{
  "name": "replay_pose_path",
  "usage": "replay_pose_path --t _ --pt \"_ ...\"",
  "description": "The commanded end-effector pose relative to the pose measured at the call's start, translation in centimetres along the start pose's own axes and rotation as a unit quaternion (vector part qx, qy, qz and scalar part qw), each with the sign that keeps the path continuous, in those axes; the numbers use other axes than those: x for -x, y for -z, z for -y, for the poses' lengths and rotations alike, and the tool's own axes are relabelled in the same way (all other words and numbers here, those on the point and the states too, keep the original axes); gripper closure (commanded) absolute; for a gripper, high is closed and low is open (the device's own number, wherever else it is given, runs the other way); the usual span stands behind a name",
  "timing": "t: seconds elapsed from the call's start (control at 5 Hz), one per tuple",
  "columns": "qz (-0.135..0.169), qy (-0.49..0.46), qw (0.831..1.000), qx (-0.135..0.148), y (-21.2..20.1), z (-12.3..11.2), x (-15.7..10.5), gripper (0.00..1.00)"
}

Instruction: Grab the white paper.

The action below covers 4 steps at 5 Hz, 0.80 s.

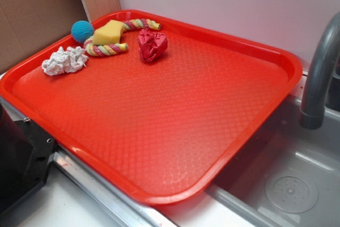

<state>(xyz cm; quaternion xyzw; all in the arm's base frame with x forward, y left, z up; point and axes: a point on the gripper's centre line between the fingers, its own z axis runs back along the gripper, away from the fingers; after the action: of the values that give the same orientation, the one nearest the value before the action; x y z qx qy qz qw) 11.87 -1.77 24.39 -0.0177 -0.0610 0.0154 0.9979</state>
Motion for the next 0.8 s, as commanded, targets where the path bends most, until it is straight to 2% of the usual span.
replay_pose_path --t 0.0,0.2,0.4,0.6 --pt "0.0 0.0 1.0 0.0 0.0 0.0 0.0 0.0" --pt "0.014 0.022 0.999 -0.034 4.4 -2.9 -3.3 0.0" --pt "0.043 0.081 0.995 -0.029 7.8 -5.6 -6.5 0.0" --pt "0.055 0.102 0.991 -0.065 10.5 -8.2 -8.5 0.0"
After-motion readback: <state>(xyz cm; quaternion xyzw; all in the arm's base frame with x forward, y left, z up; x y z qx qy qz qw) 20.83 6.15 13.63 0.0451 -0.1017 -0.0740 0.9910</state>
